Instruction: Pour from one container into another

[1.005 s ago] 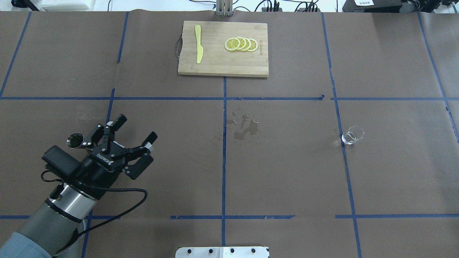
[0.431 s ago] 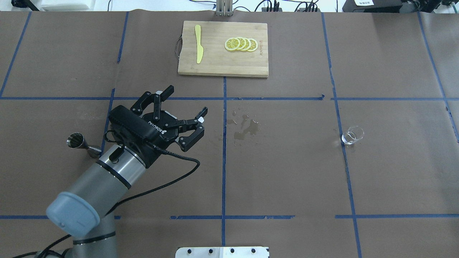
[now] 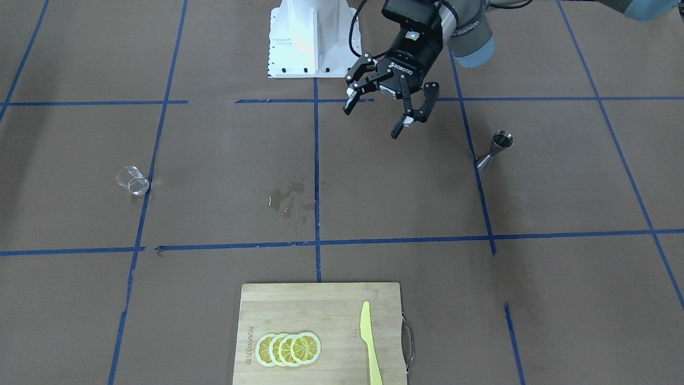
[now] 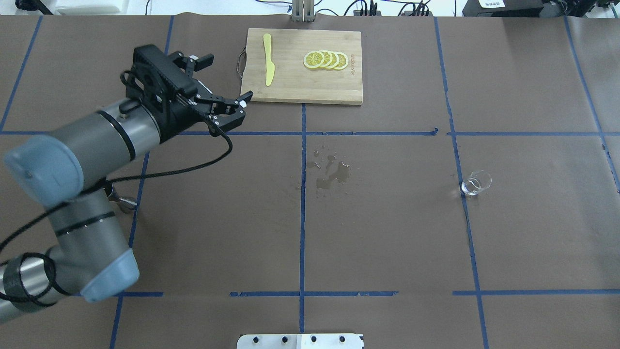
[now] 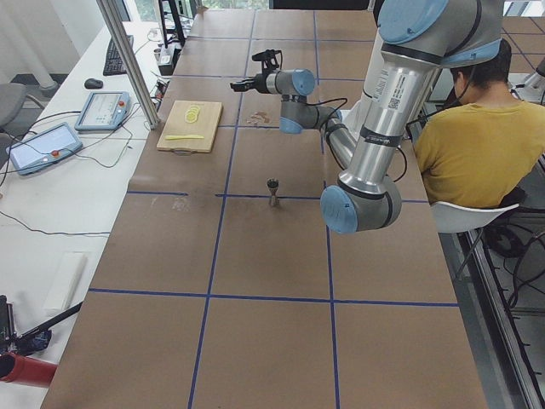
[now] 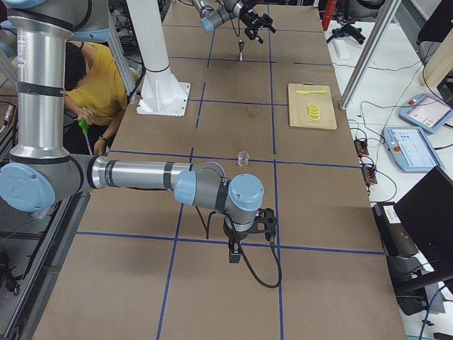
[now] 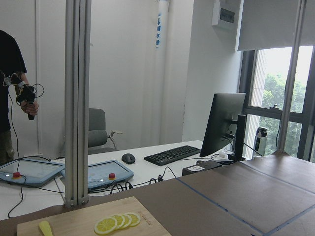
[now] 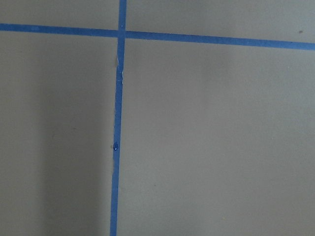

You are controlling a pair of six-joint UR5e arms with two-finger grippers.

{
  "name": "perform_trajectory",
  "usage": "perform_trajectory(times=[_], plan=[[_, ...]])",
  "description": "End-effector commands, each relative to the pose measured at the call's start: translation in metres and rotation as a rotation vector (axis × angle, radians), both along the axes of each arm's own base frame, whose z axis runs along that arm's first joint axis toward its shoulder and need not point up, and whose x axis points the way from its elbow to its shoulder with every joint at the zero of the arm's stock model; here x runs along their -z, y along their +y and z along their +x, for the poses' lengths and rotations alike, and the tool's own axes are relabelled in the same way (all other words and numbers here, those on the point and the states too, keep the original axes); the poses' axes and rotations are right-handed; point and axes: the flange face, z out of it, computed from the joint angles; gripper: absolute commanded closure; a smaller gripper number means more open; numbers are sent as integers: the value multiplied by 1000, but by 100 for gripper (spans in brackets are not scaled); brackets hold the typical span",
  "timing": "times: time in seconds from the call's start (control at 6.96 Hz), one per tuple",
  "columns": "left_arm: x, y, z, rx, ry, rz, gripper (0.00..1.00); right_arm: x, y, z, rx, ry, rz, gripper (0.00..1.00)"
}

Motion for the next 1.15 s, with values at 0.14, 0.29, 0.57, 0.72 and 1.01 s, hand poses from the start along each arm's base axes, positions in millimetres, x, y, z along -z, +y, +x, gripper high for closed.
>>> perform_trajectory(times=[0.14,0.29,0.57,0.72,1.01], plan=[[-131,-101,-165,-131,-340,-232,1,-3,-1,0,0,0,-4,0],[-178,-132,-254,-179,-434,-354,0,-3,-2,0,0,1,-2,0],[-271,-114,-369,-156,-467,-629,0,-5,-4,0,2,3,-4,0],[-366,-109,-428,-100,-442,-816,0,-5,-3,0,2,3,-4,0],[-472,-56,-443,-178,-451,-1009,0,-3,-5,0,1,1,0,0]])
